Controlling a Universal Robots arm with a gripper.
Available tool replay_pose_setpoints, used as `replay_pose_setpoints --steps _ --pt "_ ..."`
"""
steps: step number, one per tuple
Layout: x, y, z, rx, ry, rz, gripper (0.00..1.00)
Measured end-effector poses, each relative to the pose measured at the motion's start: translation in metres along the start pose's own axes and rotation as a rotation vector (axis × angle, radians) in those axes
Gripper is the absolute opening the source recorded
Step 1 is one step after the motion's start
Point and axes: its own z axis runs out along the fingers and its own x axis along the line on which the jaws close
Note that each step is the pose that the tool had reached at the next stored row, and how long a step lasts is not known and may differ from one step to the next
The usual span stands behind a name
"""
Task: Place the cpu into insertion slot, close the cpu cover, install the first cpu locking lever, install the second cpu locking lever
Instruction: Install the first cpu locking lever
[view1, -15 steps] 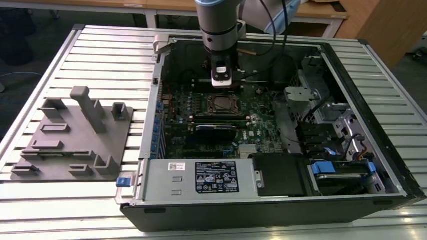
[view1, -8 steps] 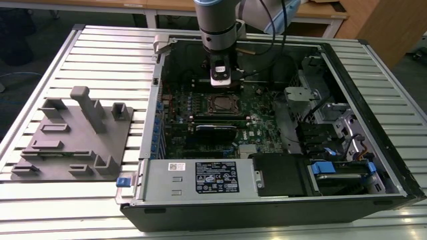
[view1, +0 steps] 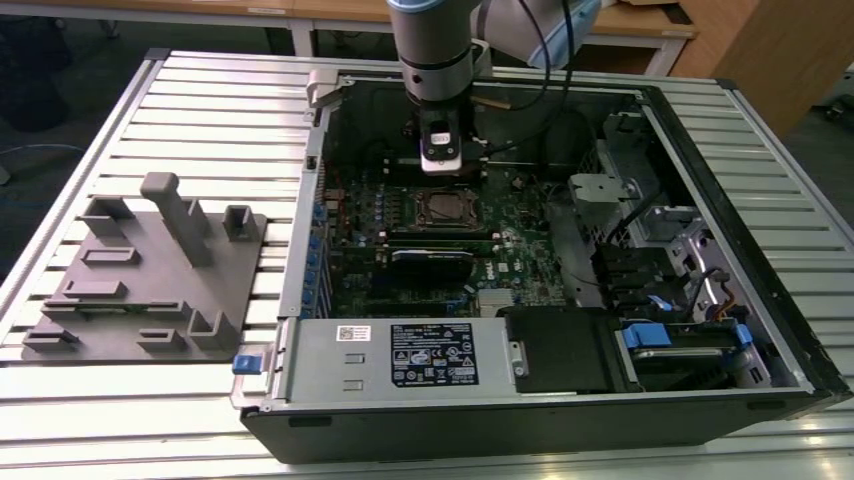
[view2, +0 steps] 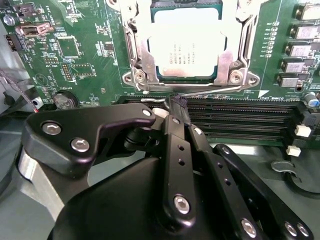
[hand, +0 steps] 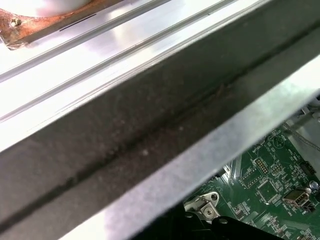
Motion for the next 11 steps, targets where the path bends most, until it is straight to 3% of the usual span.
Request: replay_pose_setpoints --steps 7,11 --pt "0.0000 0.0000 0.0003 0.0026 -0.0016 -0.001 0.11" --pt "0.0001 -0.0002 0.0010 0.0076 -0.0052 -0.002 0.11"
